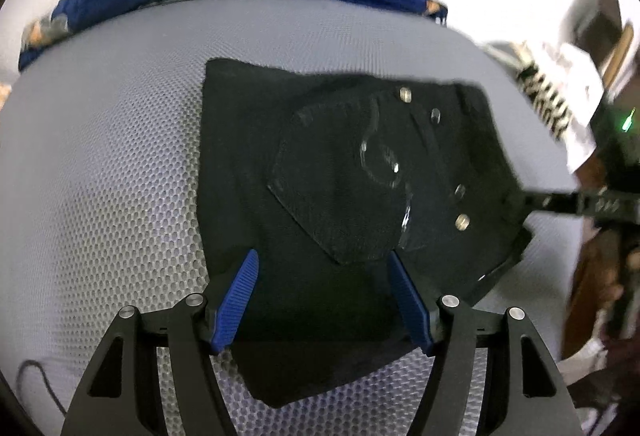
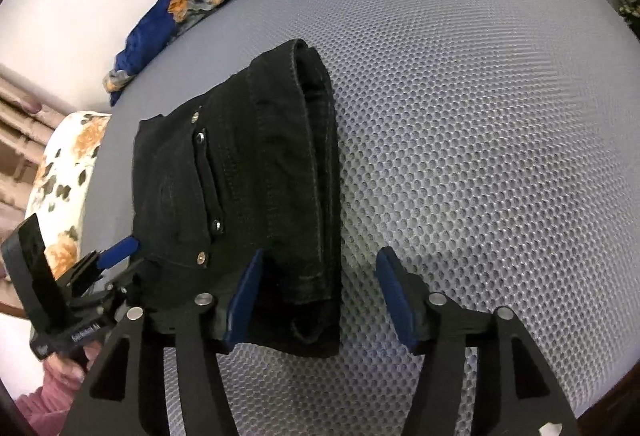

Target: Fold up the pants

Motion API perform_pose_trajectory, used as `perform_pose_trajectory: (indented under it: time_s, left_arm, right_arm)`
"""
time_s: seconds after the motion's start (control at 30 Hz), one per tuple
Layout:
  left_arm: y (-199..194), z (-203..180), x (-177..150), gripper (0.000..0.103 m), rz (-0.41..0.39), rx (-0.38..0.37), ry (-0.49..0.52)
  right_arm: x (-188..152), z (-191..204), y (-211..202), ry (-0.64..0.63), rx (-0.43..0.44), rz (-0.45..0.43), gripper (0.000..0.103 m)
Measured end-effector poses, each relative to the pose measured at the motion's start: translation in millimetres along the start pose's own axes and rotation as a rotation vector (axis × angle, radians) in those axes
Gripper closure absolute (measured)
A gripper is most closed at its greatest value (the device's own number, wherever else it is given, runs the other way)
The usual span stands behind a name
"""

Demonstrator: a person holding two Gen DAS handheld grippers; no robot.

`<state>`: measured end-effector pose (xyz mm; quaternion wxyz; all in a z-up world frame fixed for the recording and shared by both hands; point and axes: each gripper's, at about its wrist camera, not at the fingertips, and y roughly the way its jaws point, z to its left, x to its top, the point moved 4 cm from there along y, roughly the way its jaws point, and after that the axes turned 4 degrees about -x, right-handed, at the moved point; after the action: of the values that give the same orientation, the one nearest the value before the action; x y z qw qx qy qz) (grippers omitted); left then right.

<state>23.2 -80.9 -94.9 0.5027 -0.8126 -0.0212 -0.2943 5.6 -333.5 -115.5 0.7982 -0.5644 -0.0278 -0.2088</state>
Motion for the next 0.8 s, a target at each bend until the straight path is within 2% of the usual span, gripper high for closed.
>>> perform_pose_trajectory:
  time_s: [0.17, 0.4, 0.57, 0.63, 0.67, 0.73, 0.8]
  left_arm:
    - [-12, 27, 11, 0.036, -0.036, -0.053, -0.066]
    - [1, 66, 17, 0.036, 0.013, -0.139, -0.220]
    - [18, 70, 19, 0.036, 0.073, -0.210, -0.265]
    - [20, 68, 20, 0.036, 0.074, -0.241, -0.260]
    - [22, 67, 21, 0.036, 0.077, -0.245, -0.256]
    - [23, 66, 23, 0.036, 0.075, -0.253, -0.245]
    - [25, 66, 27, 0.036, 0.076, -0.270, -0.245]
  right_arm:
    - [7, -9, 7, -0.006, 0.131, 0.052, 0.045]
    - [20, -27, 19, 0.034, 0.308, 0.084, 0.044]
    - [28, -36, 22, 0.045, 0.376, 0.086, 0.044]
    - [31, -36, 25, 0.040, 0.399, 0.095, 0.044]
    - [32, -35, 26, 0.033, 0.413, 0.103, 0.045]
    - [34, -31, 33, 0.030, 0.453, 0.126, 0.060]
    - [36, -28, 41, 0.030, 0.478, 0.141, 0.062]
